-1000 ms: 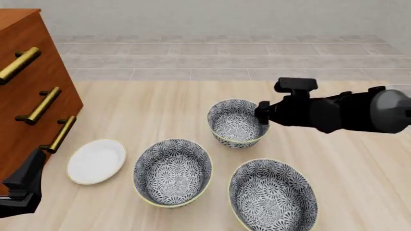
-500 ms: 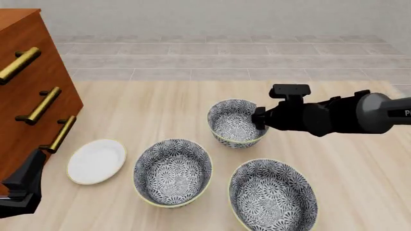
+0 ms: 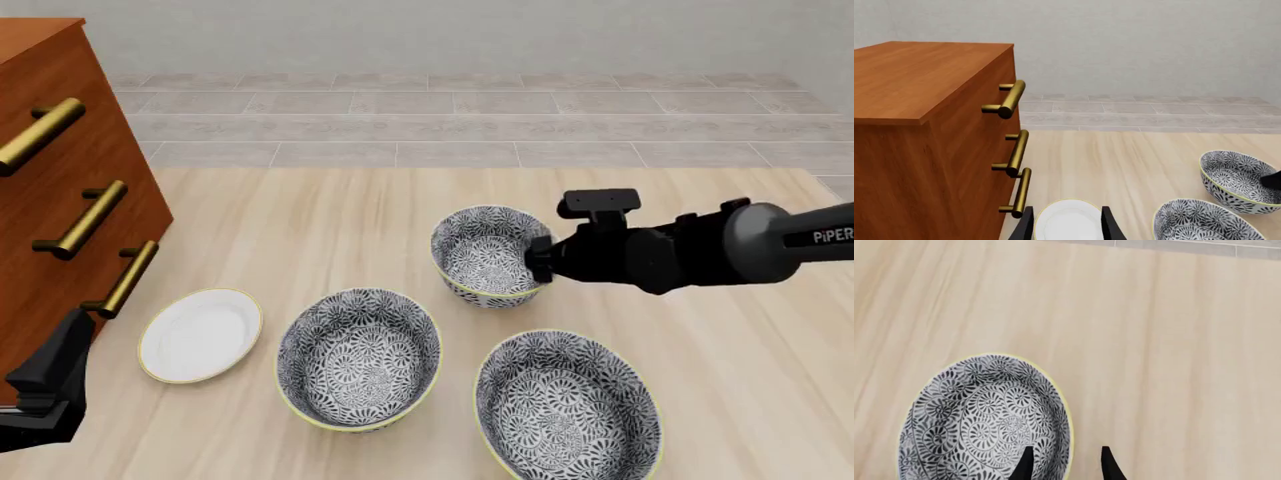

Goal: Stack the bowl at the front on the bowl in the middle.

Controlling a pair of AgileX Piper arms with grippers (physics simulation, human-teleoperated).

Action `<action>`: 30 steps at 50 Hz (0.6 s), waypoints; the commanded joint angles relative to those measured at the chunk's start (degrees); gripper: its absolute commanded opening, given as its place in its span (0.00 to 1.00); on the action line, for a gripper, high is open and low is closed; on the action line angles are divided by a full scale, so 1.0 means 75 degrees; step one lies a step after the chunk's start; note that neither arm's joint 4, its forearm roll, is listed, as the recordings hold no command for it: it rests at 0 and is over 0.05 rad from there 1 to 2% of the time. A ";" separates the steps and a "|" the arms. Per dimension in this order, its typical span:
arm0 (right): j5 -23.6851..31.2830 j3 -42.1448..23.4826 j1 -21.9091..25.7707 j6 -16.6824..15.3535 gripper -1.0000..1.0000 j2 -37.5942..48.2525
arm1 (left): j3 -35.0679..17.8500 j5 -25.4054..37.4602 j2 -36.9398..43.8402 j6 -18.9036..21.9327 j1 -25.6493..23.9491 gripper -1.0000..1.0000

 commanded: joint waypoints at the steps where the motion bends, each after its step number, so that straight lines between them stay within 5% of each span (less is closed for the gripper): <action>1: -0.0197 0.0062 -0.0055 -0.0185 1.00 0.0212 | -0.0001 -0.0017 0.0008 -0.0008 0.0006 1.00; 27: -0.0243 0.0075 0.0072 -0.0243 1.00 0.0247 | -0.0003 0.0037 -0.0058 -0.0026 0.0000 1.00; 28: -0.0218 0.0063 0.0109 -0.0199 0.00 0.0212 | -0.0003 0.0022 -0.0040 -0.0027 0.0009 1.00; 30: -0.0191 0.0057 0.0143 -0.0166 0.00 0.0176 | -0.0004 0.0030 -0.0054 -0.0024 0.0006 1.00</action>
